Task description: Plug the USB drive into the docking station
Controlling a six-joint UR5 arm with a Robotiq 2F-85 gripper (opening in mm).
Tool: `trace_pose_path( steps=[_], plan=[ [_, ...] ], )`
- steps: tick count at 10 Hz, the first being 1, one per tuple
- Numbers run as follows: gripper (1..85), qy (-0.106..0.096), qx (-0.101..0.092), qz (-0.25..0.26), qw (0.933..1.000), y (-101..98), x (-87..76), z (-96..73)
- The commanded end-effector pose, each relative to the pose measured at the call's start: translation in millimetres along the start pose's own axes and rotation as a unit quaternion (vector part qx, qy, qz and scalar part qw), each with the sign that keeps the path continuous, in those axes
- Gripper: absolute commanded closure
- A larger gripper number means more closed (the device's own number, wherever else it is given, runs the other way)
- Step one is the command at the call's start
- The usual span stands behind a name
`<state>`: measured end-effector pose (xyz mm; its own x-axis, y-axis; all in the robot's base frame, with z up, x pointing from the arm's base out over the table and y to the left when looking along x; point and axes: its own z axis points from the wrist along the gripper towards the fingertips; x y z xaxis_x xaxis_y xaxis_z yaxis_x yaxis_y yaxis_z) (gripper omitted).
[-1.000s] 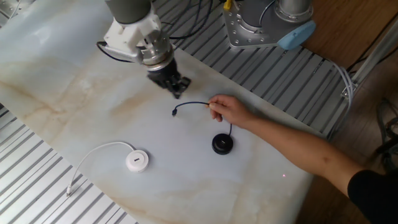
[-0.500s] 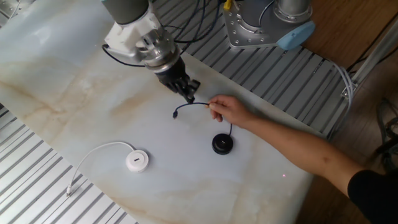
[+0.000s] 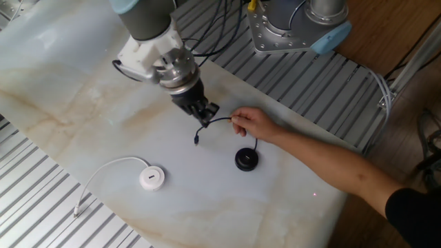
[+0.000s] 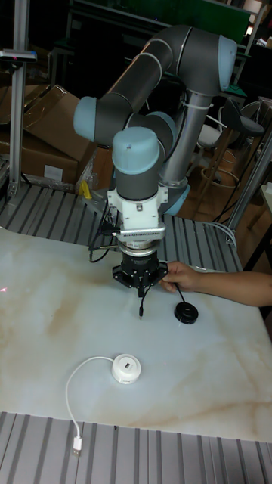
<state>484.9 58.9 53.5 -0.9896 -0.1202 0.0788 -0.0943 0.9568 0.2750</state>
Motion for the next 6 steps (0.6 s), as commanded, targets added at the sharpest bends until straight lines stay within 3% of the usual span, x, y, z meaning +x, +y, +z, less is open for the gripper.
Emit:
trace_pose_path(
  steps=[1, 2, 3, 5, 6],
  plan=[
    [76.3, -0.006, 0.037, -0.033, 0.9987, -5.6, -22.6, -9.5],
    [69.0, 0.004, 0.042, -0.05, 0.9979, -6.9, -20.1, -10.2],
    [67.3, 0.006, 0.056, -0.055, 0.9969, -11.8, -24.4, -11.5],
    [60.7, 0.011, 0.063, -0.063, 0.996, -9.4, -29.5, -14.9],
    [52.7, 0.017, 0.068, -0.072, 0.9949, -11.2, -28.5, -15.4]
  ],
)
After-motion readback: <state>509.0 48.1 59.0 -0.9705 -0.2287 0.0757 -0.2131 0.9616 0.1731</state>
